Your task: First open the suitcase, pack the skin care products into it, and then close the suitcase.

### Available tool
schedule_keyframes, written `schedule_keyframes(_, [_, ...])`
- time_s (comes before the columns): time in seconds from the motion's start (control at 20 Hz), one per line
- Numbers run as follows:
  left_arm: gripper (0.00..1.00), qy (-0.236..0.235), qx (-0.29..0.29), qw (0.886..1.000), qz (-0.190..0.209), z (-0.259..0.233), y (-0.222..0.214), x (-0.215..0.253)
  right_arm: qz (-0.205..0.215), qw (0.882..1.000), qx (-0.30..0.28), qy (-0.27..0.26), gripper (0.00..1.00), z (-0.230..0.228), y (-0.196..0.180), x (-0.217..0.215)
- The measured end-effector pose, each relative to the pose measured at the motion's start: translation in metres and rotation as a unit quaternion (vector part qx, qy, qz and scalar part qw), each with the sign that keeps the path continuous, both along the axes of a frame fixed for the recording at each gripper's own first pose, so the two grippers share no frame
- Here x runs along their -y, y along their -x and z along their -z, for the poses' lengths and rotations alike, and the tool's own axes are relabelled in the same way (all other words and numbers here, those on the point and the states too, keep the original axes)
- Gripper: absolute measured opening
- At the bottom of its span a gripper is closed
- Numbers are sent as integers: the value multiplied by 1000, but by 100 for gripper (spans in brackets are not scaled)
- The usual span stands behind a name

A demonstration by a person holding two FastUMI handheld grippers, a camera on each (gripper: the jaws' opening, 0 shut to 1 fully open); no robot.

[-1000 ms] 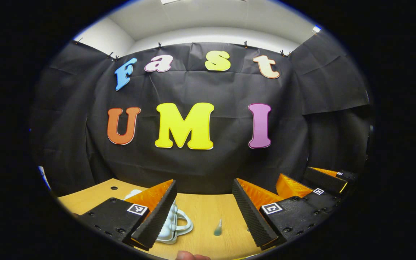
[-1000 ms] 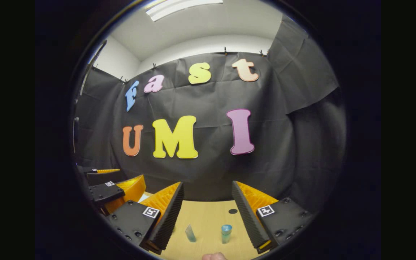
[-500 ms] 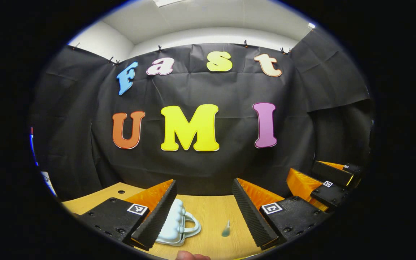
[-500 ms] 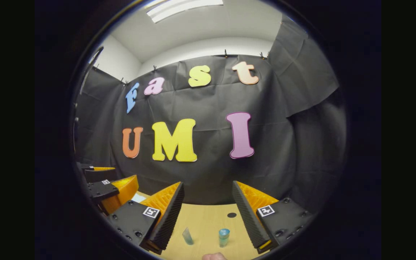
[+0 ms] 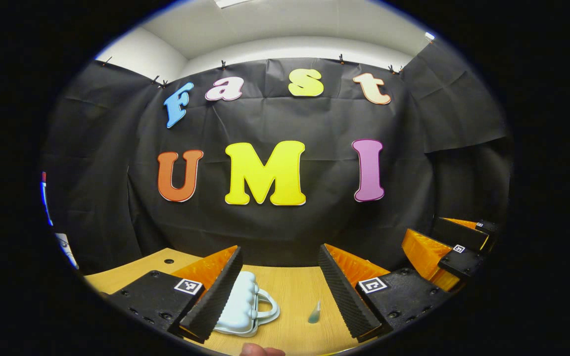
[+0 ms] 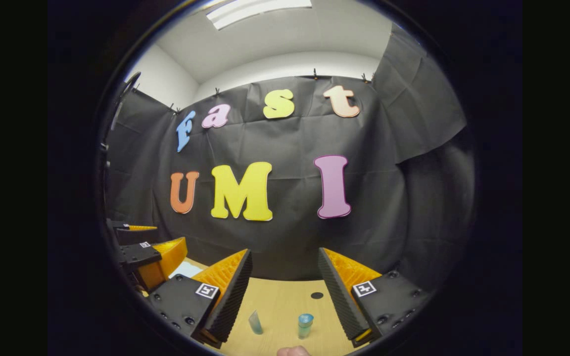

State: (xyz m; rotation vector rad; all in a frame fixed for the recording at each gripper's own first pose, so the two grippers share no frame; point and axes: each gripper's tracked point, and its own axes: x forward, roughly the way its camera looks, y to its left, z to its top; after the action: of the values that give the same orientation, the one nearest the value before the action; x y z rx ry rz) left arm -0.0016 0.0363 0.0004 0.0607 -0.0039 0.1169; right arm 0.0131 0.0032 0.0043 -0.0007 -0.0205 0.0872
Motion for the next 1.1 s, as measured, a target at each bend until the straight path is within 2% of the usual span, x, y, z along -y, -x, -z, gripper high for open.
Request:
schedule_keyframes(0.15, [98,-3,-14,1000,6,11,-2,-5,0,1000,-4,7,80,5,2,2])
schedule_keyframes(0.45, [99,-47,-62,997,27,51,-9,-19,16,999,-15,29,80,22,10,21])
schedule_keyframes(0.65, [98,-105,-112,987,56,91,-22,-26,41,998,-41,38,79,45,18,39])
schedule_keyframes(0.8, [99,-181,-143,969,86,122,-40,-28,61,995,-60,46,80,57,21,55])
schedule_keyframes(0.95, [99,-254,-191,940,120,170,-52,-27,81,993,-57,58,80,54,25,72])
schedule_keyframes(1.1, [100,-307,-248,911,117,210,-63,-37,101,991,-62,65,80,52,30,90])
